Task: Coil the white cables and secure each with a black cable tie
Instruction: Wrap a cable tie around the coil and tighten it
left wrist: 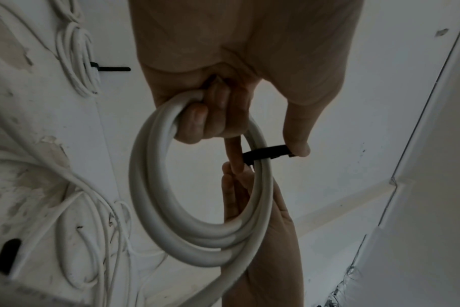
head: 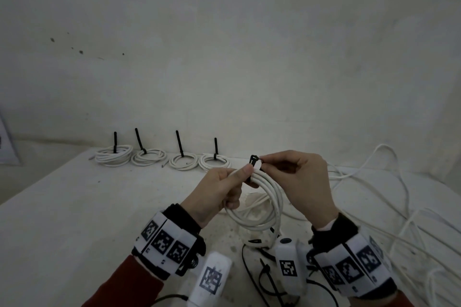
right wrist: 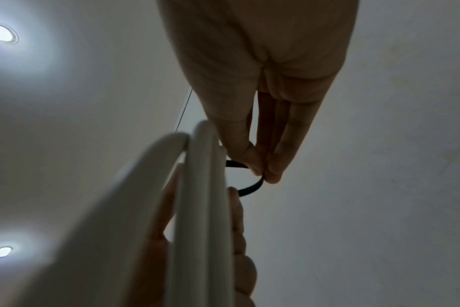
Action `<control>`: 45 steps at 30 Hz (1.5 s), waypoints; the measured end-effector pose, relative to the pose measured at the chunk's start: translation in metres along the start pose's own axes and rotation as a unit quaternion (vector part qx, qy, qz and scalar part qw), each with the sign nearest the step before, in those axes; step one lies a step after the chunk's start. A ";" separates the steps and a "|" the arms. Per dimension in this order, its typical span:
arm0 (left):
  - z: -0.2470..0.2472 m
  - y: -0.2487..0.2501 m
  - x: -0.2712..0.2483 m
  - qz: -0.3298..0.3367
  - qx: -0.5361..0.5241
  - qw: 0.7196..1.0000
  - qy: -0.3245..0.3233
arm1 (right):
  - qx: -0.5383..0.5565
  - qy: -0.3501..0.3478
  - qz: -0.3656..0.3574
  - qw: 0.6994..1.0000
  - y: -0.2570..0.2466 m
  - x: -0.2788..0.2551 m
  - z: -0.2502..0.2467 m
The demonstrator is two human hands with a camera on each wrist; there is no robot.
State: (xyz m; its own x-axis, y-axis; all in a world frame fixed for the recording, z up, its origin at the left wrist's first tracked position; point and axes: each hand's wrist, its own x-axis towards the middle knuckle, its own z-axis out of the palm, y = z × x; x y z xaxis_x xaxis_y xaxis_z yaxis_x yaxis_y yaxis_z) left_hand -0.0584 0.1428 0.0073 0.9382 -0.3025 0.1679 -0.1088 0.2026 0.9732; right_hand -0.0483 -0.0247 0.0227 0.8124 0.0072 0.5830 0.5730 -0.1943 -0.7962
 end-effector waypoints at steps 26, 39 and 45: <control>0.005 0.008 -0.003 -0.071 -0.014 0.997 -0.031 | -0.169 0.047 -0.284 0.943 -0.004 -0.005 0.005; -0.009 0.008 -0.003 0.206 0.260 0.925 0.184 | -0.068 -0.039 -0.025 0.997 -0.026 -0.004 -0.007; -0.011 0.009 -0.005 0.308 0.354 0.855 0.221 | -0.009 -0.170 0.163 0.972 -0.040 -0.015 0.005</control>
State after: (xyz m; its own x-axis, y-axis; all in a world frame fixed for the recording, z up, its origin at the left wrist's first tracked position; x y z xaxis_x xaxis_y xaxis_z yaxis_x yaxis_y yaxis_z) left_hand -0.0603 0.1566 0.0135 0.6471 0.0722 0.7590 -0.6509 -0.4660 0.5993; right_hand -0.0827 -0.0116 0.0453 0.9411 0.2644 0.2106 0.2795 -0.2582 -0.9248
